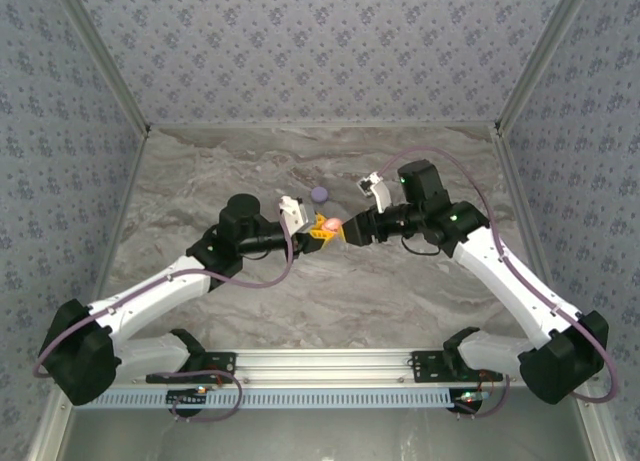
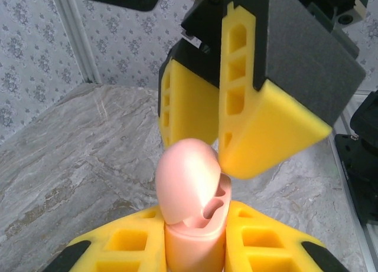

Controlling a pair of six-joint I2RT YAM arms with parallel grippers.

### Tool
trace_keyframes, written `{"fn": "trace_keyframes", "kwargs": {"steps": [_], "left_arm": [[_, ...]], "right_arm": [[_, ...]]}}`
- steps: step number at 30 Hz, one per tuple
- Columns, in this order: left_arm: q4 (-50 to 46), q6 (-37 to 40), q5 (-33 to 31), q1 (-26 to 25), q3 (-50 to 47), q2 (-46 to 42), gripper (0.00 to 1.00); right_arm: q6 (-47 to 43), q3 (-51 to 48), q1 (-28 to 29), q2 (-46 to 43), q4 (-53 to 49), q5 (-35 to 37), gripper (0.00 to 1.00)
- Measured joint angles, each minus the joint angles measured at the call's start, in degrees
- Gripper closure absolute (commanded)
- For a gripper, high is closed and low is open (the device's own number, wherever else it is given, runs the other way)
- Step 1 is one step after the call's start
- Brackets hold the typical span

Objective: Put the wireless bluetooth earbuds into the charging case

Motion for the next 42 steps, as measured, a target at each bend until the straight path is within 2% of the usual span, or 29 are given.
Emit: {"fn": "trace_keyframes", "kwargs": {"steps": [8,35,42], "left_arm": [[-1.2,-0.02,1.18,-0.7,-0.42,-0.2,0.79],[-1.4,-1.97,3.76,-0.74,-0.48,-0.02,0.79],[-1.46,-2.51,2.14,-1.01,-0.09,0.68,0.79]], "right_arm": [[0.22,0.13,-0.48,-0.17,0.02,2.73,0.46],[-3.08,1.62,1.84,2.51,-1.29,0.98,0.43],[-3.28,2.01,2.1,2.73,-1.44,2.64,0.4]]}}
